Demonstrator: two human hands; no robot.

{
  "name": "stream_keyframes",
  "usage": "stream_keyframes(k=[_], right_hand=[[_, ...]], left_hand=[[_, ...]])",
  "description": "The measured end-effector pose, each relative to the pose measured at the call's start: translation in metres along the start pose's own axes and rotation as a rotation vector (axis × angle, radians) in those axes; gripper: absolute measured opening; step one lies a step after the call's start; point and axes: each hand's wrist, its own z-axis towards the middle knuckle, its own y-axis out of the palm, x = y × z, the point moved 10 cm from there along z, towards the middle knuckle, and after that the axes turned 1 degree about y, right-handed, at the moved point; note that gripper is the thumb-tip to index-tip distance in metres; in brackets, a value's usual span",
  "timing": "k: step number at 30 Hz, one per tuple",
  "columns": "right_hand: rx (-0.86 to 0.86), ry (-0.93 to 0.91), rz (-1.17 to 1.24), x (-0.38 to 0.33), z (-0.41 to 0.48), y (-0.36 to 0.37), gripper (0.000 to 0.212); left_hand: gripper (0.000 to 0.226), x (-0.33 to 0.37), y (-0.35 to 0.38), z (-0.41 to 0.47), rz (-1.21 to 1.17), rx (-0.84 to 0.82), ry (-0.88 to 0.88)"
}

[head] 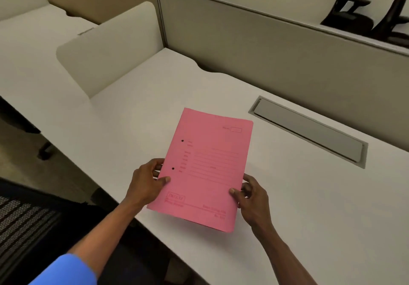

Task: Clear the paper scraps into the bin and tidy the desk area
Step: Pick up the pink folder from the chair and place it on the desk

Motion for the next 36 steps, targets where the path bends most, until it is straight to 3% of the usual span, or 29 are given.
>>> stream_keyframes(k=[14, 21, 29, 36], right_hand=[[0.003, 0.039, 0.011, 0.006, 0.203, -0.039, 0.045], [-0.012, 0.043, 0.025, 0.001, 0.280, -0.031, 0.054], [-0.030, 0.074, 0.040, -0.003, 0.344, -0.011, 0.064], [0.091, 0.090, 0.006, -0.001, 0.363, -0.007, 0.054]], left_hand=[[0.050, 0.086, 0.082, 0.189, 0.112, 0.008, 0.037], [0.048, 0.119, 0.101, 0.282, 0.252, 0.003, 0.103], [0.050, 0.141, 0.111, 0.359, 0.372, 0.017, 0.143], [0.049, 0.151, 0.120, 0.389, 0.459, 0.017, 0.146]])
